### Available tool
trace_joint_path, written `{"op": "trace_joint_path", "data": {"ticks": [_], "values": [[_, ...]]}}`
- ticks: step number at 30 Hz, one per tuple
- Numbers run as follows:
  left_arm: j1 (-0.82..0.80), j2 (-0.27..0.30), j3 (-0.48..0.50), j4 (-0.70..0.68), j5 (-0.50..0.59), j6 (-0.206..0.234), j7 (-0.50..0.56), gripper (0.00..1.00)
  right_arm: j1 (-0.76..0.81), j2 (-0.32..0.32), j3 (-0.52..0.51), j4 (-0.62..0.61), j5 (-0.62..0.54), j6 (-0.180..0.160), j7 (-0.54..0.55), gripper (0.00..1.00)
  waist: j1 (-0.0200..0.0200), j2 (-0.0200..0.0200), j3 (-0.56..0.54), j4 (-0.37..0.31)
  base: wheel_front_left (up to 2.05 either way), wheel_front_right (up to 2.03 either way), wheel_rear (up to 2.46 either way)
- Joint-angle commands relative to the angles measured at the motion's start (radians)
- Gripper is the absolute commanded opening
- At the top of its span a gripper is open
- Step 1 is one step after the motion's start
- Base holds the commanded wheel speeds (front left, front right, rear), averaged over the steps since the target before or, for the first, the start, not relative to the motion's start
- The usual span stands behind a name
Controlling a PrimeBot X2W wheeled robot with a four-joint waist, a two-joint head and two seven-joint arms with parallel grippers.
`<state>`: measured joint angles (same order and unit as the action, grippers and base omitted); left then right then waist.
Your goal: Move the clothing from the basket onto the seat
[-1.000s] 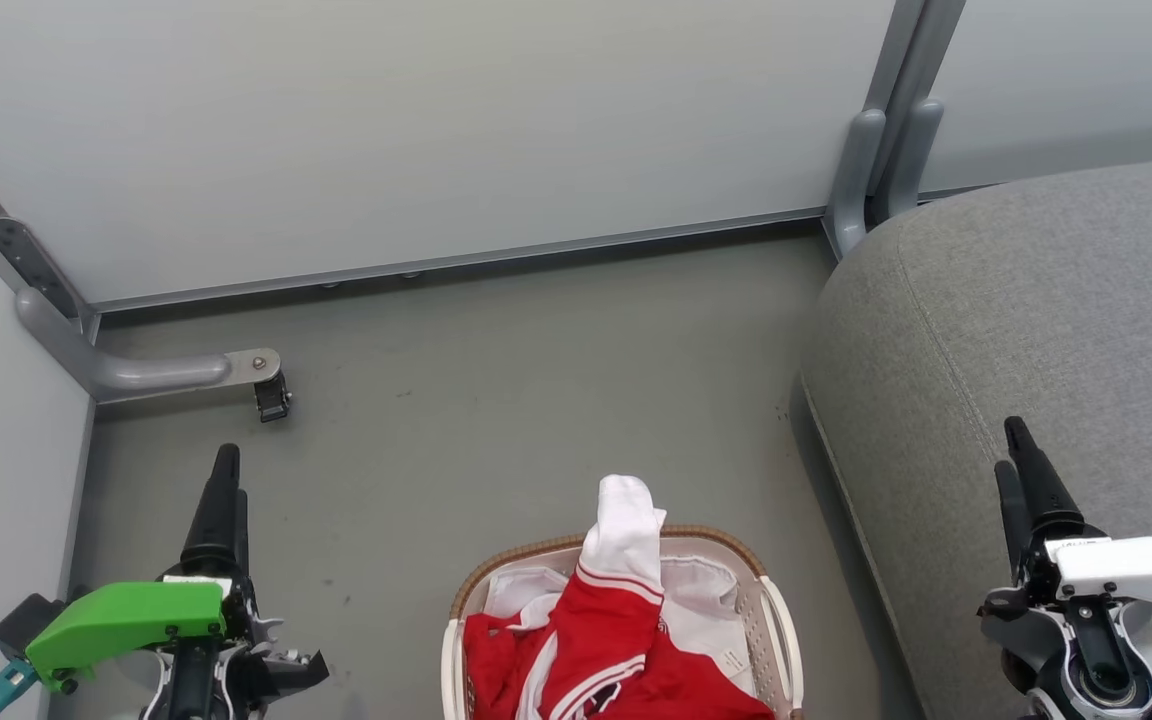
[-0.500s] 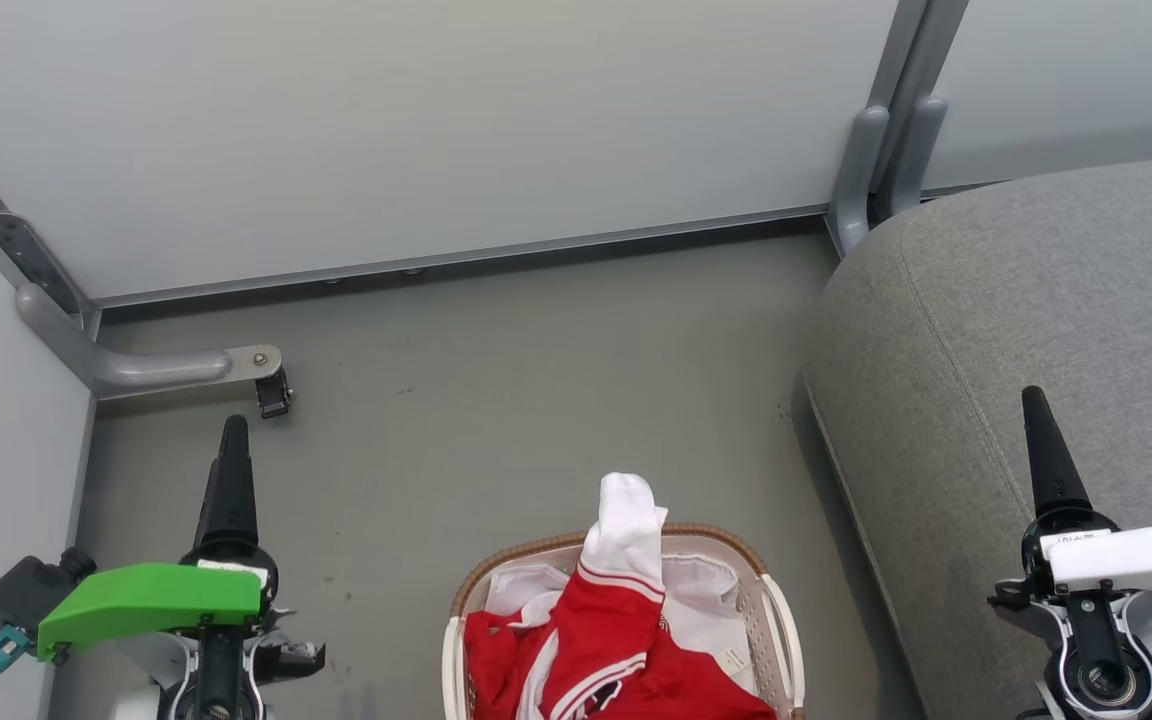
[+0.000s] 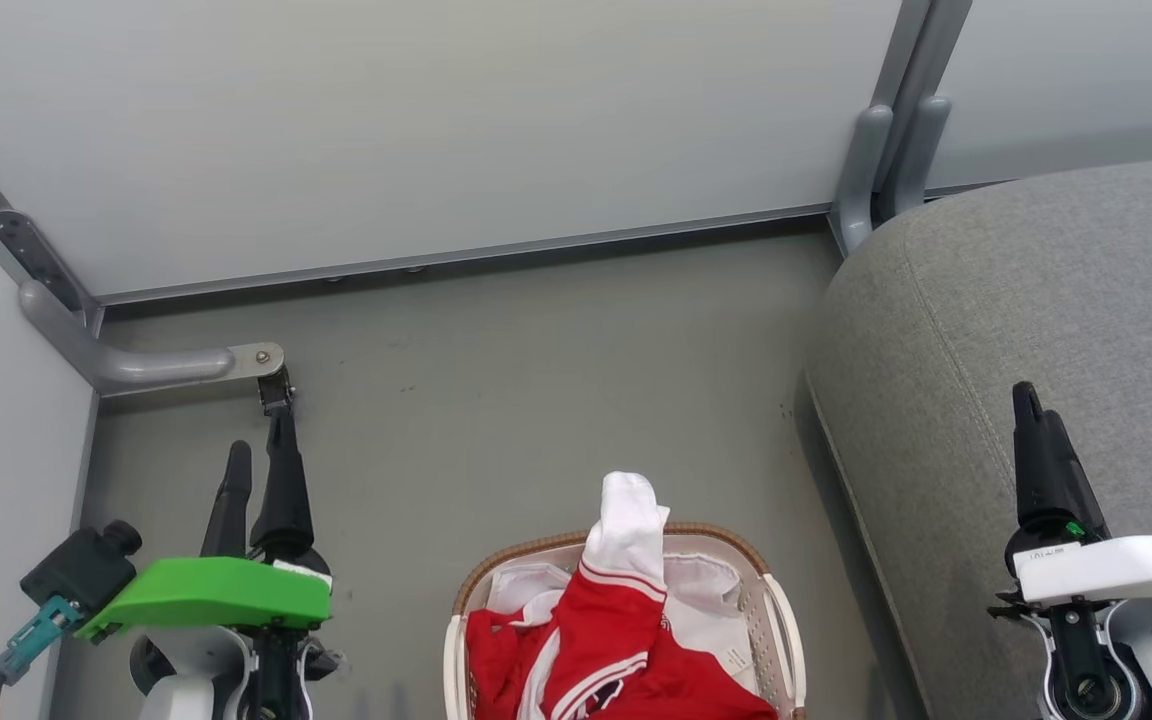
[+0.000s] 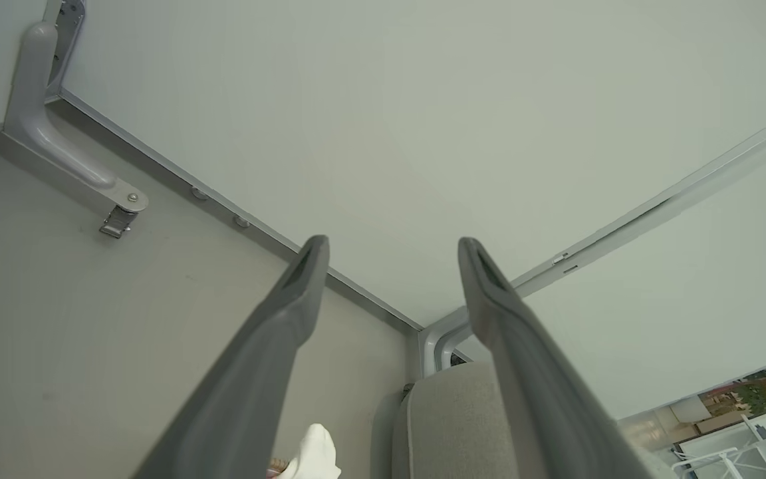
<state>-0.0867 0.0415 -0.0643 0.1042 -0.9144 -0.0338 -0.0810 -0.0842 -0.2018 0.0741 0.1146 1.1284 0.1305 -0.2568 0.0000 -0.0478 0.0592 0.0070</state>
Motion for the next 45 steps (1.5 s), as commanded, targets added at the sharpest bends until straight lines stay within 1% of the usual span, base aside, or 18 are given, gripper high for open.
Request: {"op": "trace_joint_path", "data": {"ticks": [1,8,17,24,26,45], "values": [[0.004,0.006,-0.009,-0.014,0.047,0.006,-0.009,1.00,0.008,-0.002,-0.015,-0.019,-0.047,0.000,-0.003,1.00,0.0000,0.0000,0.000,0.000,0.00,0.00,0.00],[0.013,0.007,-0.039,-0.003,0.172,0.030,-0.031,1.00,0.026,0.017,-0.040,-0.009,-0.177,0.000,-0.004,1.00,0.0000,-0.0001,-0.002,0.001,0.00,0.00,0.00],[0.032,0.008,-0.063,0.030,0.287,0.052,-0.057,1.00,0.044,0.040,-0.083,0.030,-0.346,0.000,-0.004,1.00,0.0000,-0.0001,-0.006,0.004,0.00,0.00,0.00],[0.044,0.008,-0.080,0.051,0.347,0.053,-0.075,1.00,0.053,0.055,-0.095,0.042,-0.447,0.000,-0.005,1.00,0.0000,-0.0001,-0.008,0.007,0.00,0.00,0.00],[0.047,0.009,-0.085,0.064,0.368,0.049,-0.082,1.00,0.057,0.062,-0.099,0.045,-0.492,0.000,-0.005,1.00,0.0000,-0.0001,-0.009,0.008,0.00,0.00,0.00],[0.051,0.010,-0.113,0.115,0.501,0.041,-0.126,1.00,0.080,0.101,-0.148,0.054,-0.725,0.000,-0.006,1.00,0.0000,-0.0001,-0.009,0.019,0.00,0.00,0.00]]}}
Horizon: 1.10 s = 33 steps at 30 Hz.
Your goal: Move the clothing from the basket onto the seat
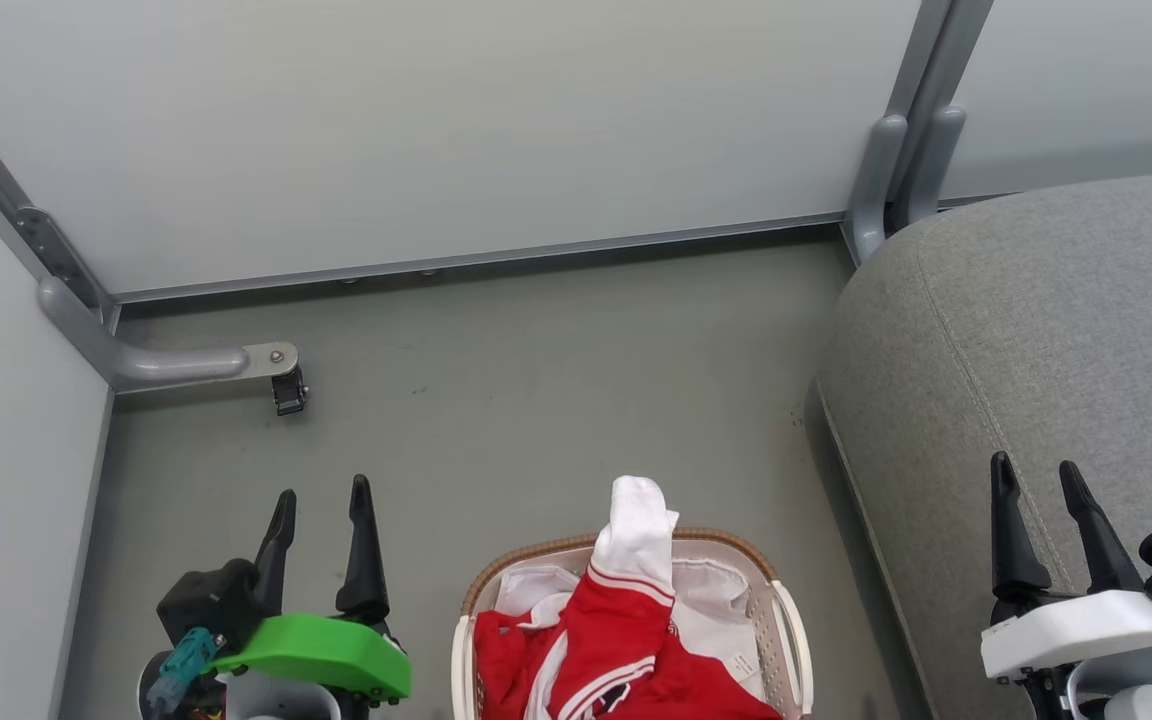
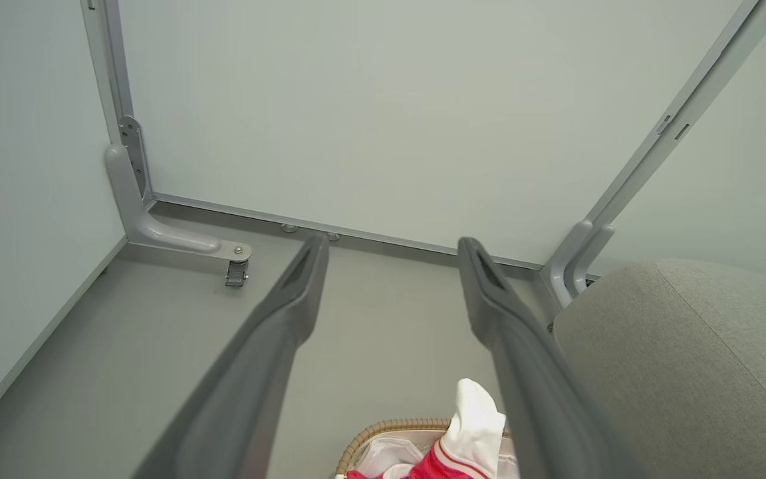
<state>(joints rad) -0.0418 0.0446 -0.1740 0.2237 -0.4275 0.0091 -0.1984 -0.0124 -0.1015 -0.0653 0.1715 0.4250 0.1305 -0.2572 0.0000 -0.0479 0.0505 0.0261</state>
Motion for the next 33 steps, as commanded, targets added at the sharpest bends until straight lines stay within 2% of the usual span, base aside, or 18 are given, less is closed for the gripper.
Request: {"op": "trace_joint_path", "data": {"ticks": [1,22,33], "values": [[0.006,0.007,-0.006,-0.002,0.022,-0.003,-0.010,1.00,0.009,0.003,-0.009,-0.003,-0.036,0.000,-0.006,1.00,0.0000,0.0000,0.000,0.001,0.00,0.00,0.00],[0.013,0.008,-0.050,0.055,0.152,-0.003,-0.054,1.00,0.028,0.041,-0.043,0.000,-0.282,0.000,-0.006,1.00,0.0000,0.0000,0.005,0.019,0.00,0.00,0.00],[0.015,0.009,-0.063,0.066,0.191,0.000,-0.067,1.00,0.033,0.053,-0.052,-0.002,-0.352,0.000,-0.006,1.00,0.0000,0.0000,0.007,0.035,0.00,0.00,0.00]]}}
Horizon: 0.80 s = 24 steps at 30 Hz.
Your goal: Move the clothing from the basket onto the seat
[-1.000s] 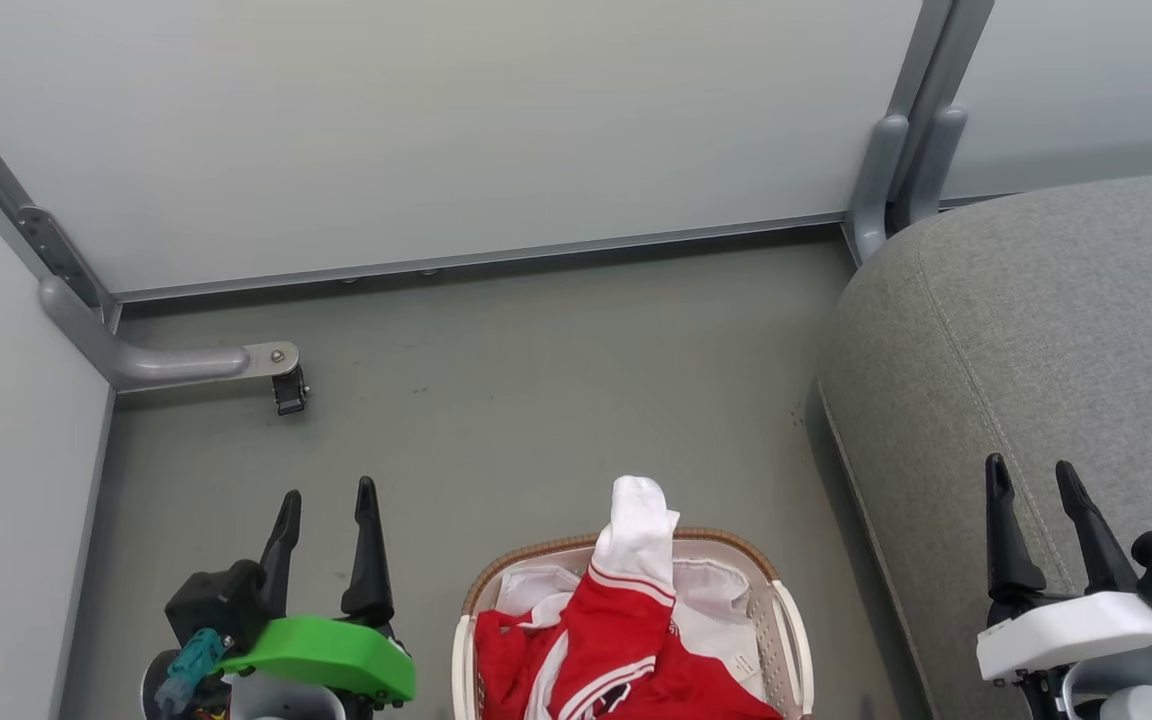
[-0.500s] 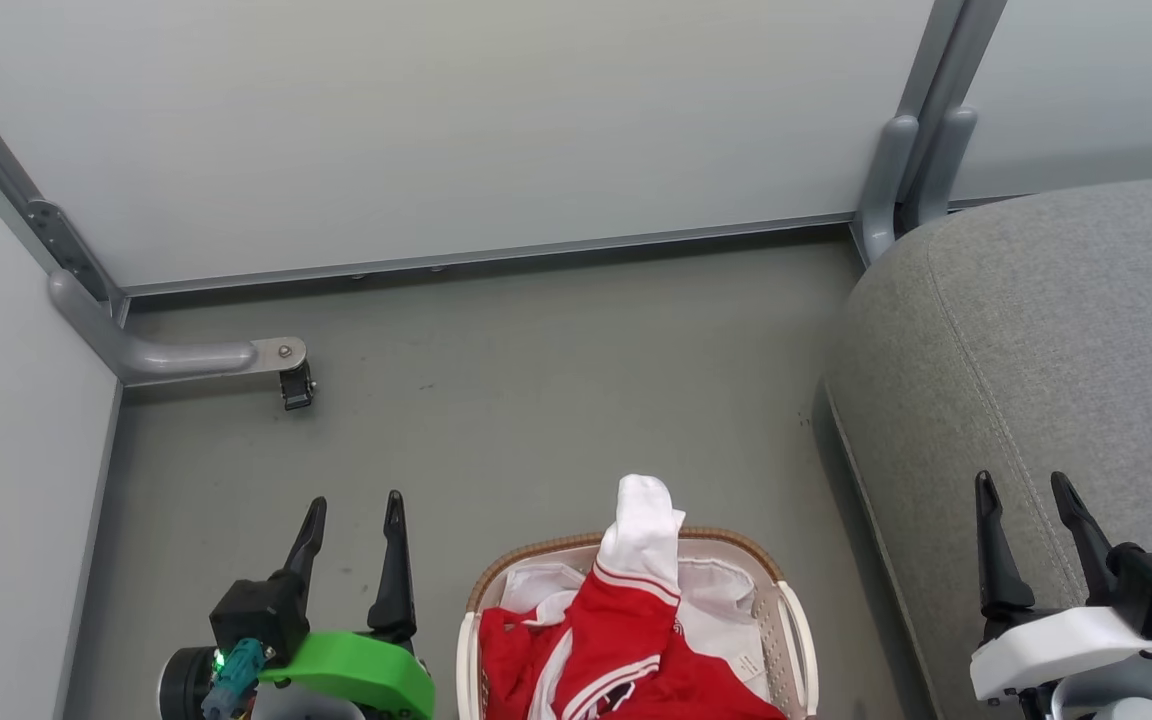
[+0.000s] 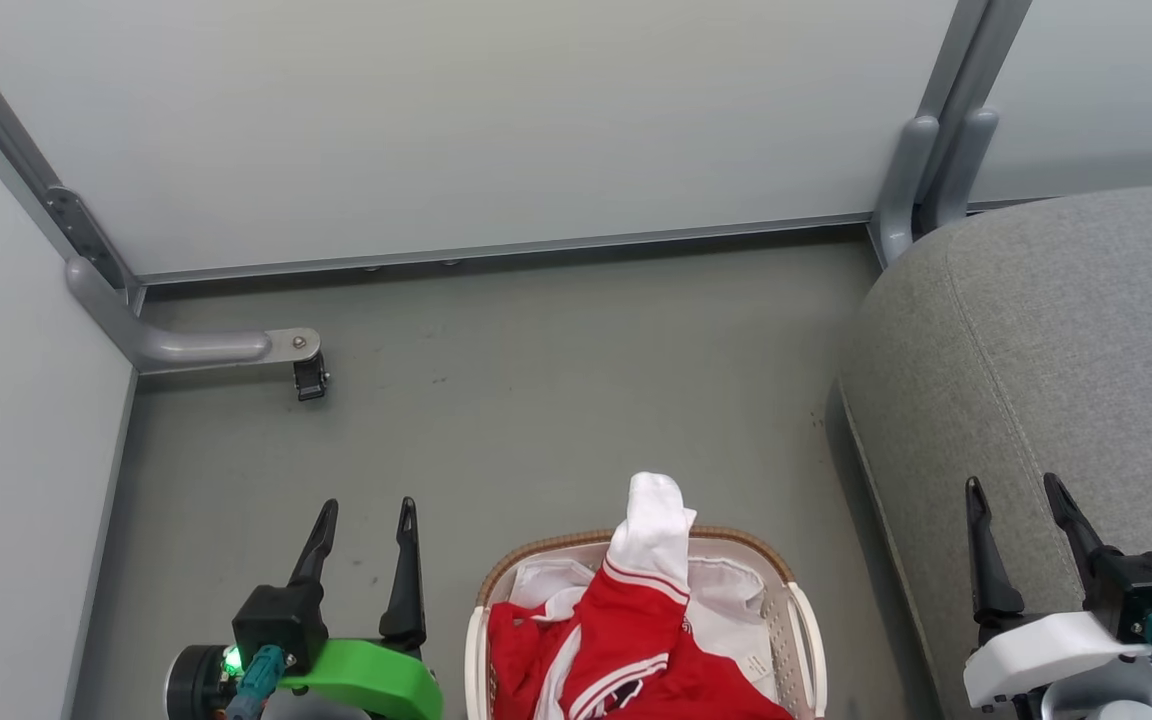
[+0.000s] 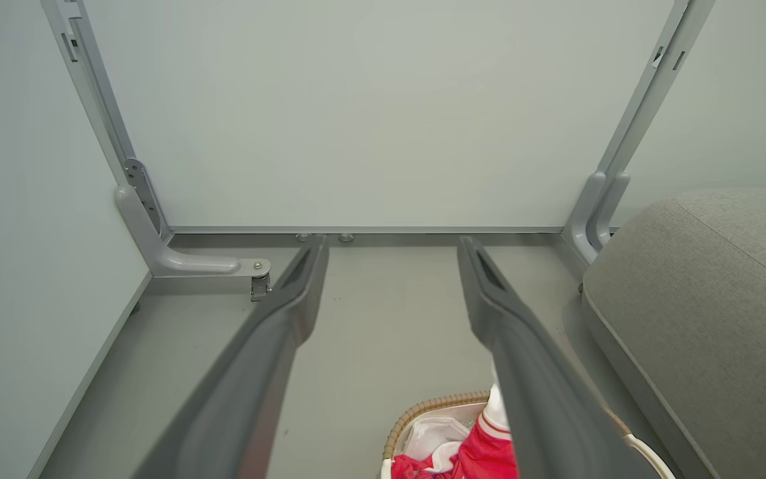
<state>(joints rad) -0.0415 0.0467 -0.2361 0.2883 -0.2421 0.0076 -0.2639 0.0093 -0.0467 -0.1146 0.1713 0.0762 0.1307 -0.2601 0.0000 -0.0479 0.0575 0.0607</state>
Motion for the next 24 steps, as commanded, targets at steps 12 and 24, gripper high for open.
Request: {"op": "trace_joint_path", "data": {"ticks": [12,24], "values": [[0.013,0.006,0.006,0.003,0.003,0.003,-0.001,1.00,0.007,-0.002,0.002,-0.001,0.000,0.000,-0.003,1.00,0.0000,0.0000,0.002,0.004,0.00,0.00,0.00],[0.009,0.006,0.008,-0.001,0.004,0.003,-0.001,1.00,0.002,-0.002,-0.003,-0.008,0.009,0.000,-0.003,1.00,0.0000,0.0000,0.012,0.002,0.00,0.00,0.00]]}}
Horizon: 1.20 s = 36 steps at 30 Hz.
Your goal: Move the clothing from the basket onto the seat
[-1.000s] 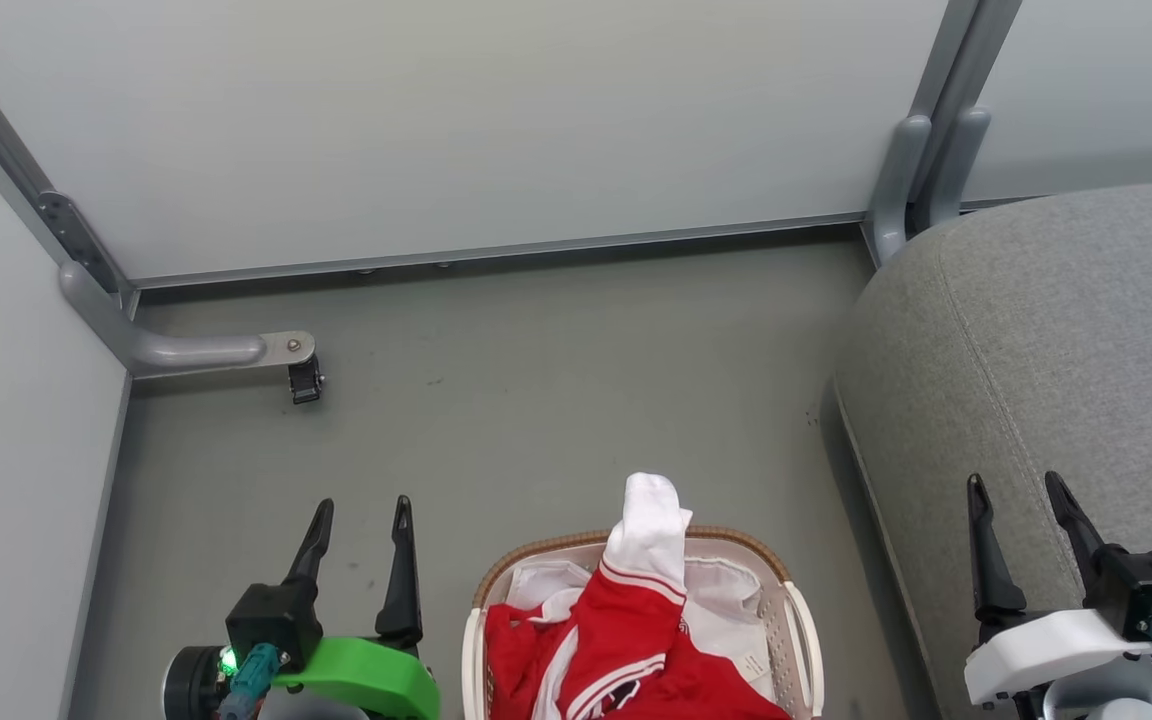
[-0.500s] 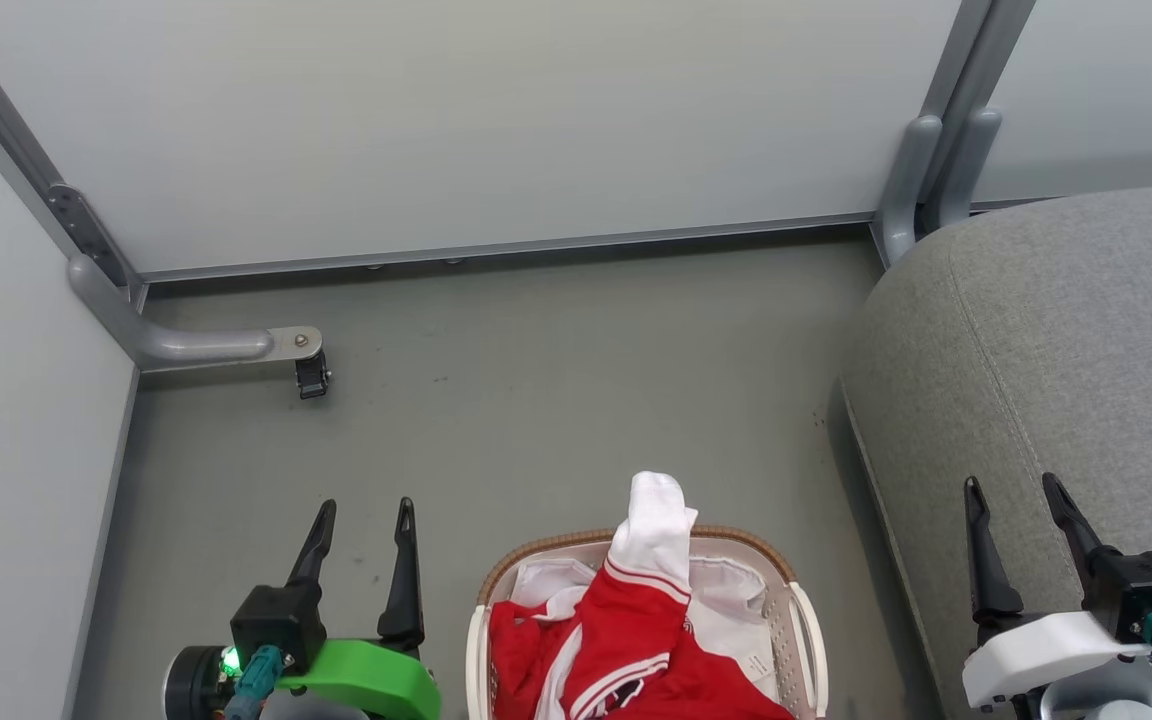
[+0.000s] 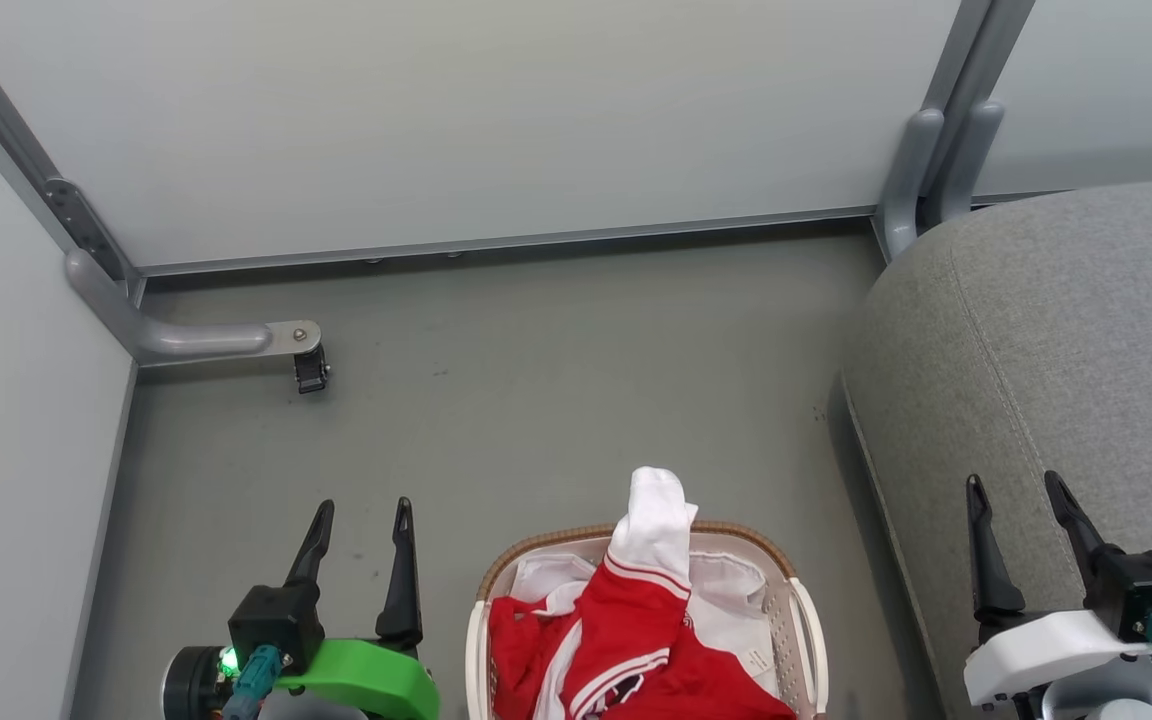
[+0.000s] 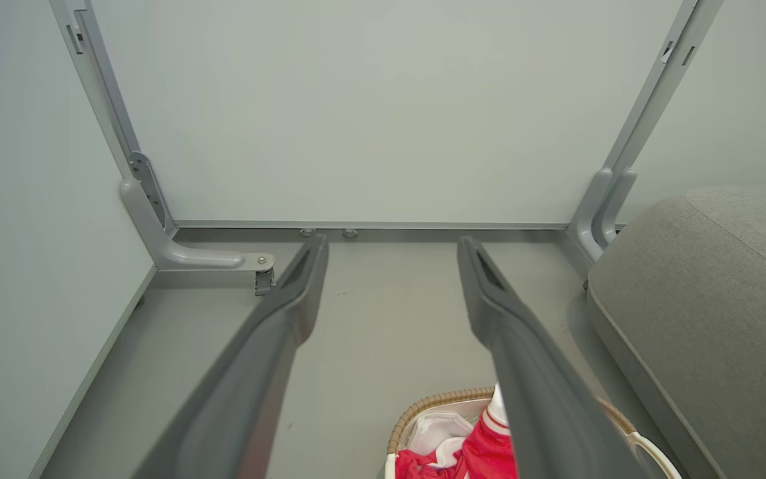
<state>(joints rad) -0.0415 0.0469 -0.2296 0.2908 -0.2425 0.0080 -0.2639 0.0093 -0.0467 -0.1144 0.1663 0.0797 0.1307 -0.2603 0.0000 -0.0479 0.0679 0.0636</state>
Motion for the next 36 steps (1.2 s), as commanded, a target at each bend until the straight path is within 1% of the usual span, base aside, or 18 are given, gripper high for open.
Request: {"op": "trace_joint_path", "data": {"ticks": [1,7,11,15,20,24,30,36], "values": [[0.007,0.006,0.001,-0.004,0.005,0.002,-0.001,1.00,0.001,-0.002,-0.003,-0.005,0.006,0.000,-0.003,1.00,0.0000,0.0000,0.003,-0.001,0.00,0.00,0.00],[-0.032,0.006,-0.022,-0.014,0.002,-0.006,-0.001,1.00,-0.018,-0.002,0.002,-0.025,0.007,0.000,-0.003,1.00,0.0000,0.0000,0.042,-0.009,0.00,0.00,0.00],[-0.085,0.006,-0.058,-0.003,0.013,-0.020,-0.001,1.00,-0.050,-0.002,0.006,-0.049,0.006,0.000,-0.003,1.00,0.0000,0.0000,0.112,-0.024,0.00,0.00,0.00],[-0.172,0.006,-0.112,0.061,0.021,-0.038,-0.001,1.00,-0.104,-0.002,0.007,-0.079,0.011,0.000,-0.003,1.00,0.0000,0.0000,0.213,-0.051,0.00,0.00,0.00],[-0.309,0.006,-0.222,0.245,0.052,-0.080,-0.001,1.00,-0.181,-0.002,0.003,-0.116,0.023,0.000,-0.003,1.00,0.0000,0.0000,0.357,-0.093,0.00,0.00,0.00],[-0.412,0.006,-0.308,0.396,0.073,-0.103,-0.001,1.00,-0.238,-0.002,0.003,-0.139,0.036,0.000,-0.003,1.00,0.0000,0.0000,0.454,-0.127,0.00,0.00,0.00],[-0.545,0.006,-0.395,0.614,0.102,-0.112,-0.001,1.00,-0.317,-0.002,0.035,-0.181,0.060,0.000,-0.003,1.00,0.0000,0.0000,0.586,-0.191,0.00,0.00,0.00],[-0.621,0.007,-0.453,0.754,0.075,-0.118,0.005,1.00,-0.364,-0.001,0.050,-0.221,0.098,0.000,-0.003,1.00,0.0000,0.0000,0.684,-0.247,0.00,0.00,0.00]]}}
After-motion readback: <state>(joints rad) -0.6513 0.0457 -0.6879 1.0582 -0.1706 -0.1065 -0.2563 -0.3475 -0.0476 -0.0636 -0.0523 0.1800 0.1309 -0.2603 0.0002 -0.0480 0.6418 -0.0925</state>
